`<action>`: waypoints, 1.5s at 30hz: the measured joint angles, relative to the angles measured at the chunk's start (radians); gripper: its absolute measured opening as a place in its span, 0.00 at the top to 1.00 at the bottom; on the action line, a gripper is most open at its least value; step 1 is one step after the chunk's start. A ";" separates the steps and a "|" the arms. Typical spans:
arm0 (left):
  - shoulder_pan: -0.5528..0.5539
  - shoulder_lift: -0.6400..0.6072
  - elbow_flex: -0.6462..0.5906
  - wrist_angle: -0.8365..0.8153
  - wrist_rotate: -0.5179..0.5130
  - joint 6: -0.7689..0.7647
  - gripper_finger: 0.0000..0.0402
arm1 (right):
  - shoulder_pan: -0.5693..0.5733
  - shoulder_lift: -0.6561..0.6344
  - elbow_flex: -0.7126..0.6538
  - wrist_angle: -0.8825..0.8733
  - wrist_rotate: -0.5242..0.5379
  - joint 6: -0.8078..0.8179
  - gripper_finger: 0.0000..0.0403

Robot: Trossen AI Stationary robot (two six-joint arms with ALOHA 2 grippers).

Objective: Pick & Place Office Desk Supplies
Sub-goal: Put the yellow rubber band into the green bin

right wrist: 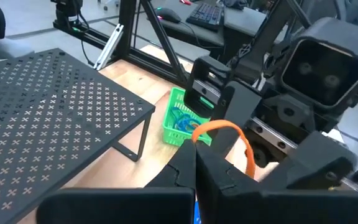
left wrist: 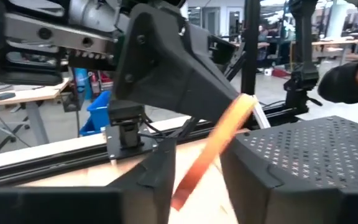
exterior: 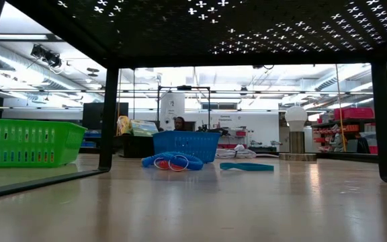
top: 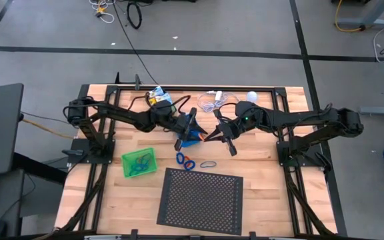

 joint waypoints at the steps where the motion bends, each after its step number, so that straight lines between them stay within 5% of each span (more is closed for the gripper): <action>1: 0.000 0.000 0.000 -0.001 0.008 0.001 0.72 | 0.000 0.000 0.000 0.000 0.000 -0.002 1.00; 5: -0.001 0.000 0.000 -0.006 0.000 0.007 0.95 | 0.000 0.000 0.000 0.000 0.027 -0.008 1.00; 10: 0.001 -0.014 -0.001 -0.057 -0.050 0.006 0.99 | 0.000 0.000 0.000 -0.015 0.069 -0.013 0.95; 16: -0.002 -0.113 -0.044 -0.194 -0.138 0.066 0.99 | 0.008 0.000 0.000 -0.018 0.150 0.038 0.68; 24: -0.017 -0.361 -0.213 -0.341 -0.303 0.061 1.00 | 0.014 -0.029 0.000 -0.010 0.126 0.085 0.34; 30: -0.112 -0.609 -0.345 -0.578 -0.523 -0.027 1.00 | 0.033 -0.075 0.002 -0.024 0.111 0.108 0.34; 37: -0.337 -0.864 -0.363 -1.055 -0.829 -0.251 1.00 | 0.048 -0.086 0.002 -0.108 0.145 0.115 0.38; 45: -0.566 -0.924 -0.363 -1.393 -0.931 -0.622 1.00 | 0.047 -0.086 0.001 -0.143 0.168 0.144 0.38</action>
